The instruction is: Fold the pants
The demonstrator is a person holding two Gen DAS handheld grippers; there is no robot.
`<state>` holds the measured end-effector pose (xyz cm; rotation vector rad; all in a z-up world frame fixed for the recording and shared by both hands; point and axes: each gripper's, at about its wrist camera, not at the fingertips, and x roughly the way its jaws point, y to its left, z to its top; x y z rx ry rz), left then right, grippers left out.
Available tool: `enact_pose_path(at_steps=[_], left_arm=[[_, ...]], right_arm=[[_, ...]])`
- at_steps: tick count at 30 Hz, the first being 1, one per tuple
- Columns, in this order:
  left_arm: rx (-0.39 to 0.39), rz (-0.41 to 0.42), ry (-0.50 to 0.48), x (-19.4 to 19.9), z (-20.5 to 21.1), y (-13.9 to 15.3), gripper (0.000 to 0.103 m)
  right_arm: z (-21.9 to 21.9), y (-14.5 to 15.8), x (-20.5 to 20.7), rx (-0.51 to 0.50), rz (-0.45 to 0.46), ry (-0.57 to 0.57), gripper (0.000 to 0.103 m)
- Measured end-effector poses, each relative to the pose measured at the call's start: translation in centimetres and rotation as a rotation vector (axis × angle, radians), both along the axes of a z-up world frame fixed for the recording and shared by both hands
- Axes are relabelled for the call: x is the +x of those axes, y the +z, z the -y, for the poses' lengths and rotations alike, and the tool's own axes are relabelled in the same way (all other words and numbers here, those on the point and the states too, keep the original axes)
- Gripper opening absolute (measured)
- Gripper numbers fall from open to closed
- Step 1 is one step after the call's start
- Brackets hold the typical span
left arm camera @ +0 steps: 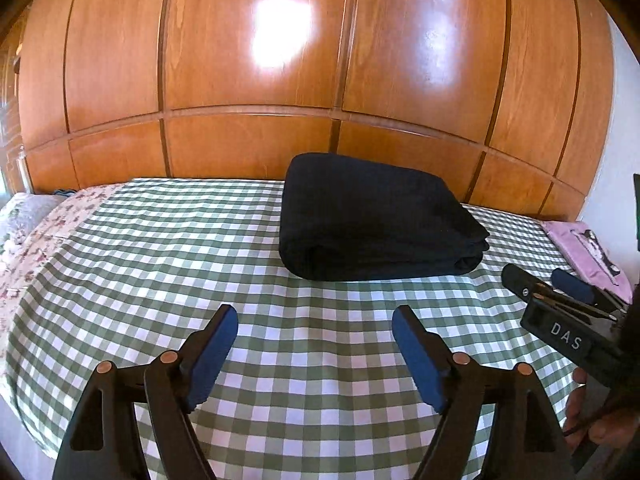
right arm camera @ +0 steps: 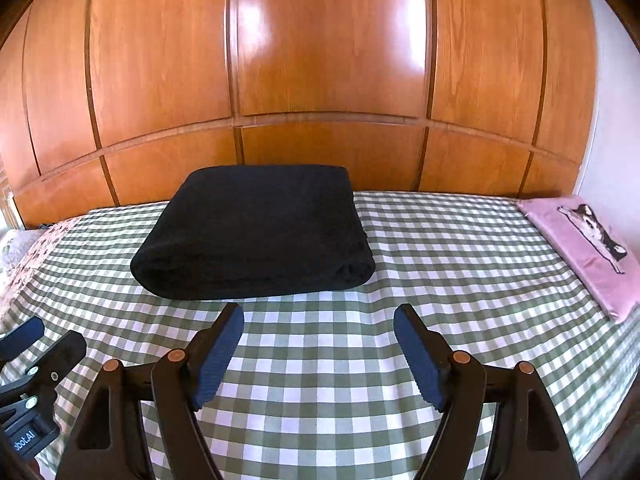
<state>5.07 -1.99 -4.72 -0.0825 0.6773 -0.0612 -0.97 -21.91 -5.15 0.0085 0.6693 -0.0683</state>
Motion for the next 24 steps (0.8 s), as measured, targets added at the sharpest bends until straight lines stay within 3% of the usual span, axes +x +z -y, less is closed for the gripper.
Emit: enact_pose_path(at_steps=[11,16,24], left_arm=[[-0.027,-0.002,0.052,-0.2,-0.5,0.4,0.082],[0.019,0.009,0.08,-0.4,-0.6,0.6,0.082],[0.014,0.021,0.08,-0.6,-0.7,1.0,0.082]], right_arm=[[-0.5,0.0,-0.3,-0.011,0.012,0.016,0.078],[-0.7,-0.1,-0.4,-0.018,0.012,0.016,0.078],[-1.1,-0.1,-0.7,-0.022,0.01,0.024,0.078]])
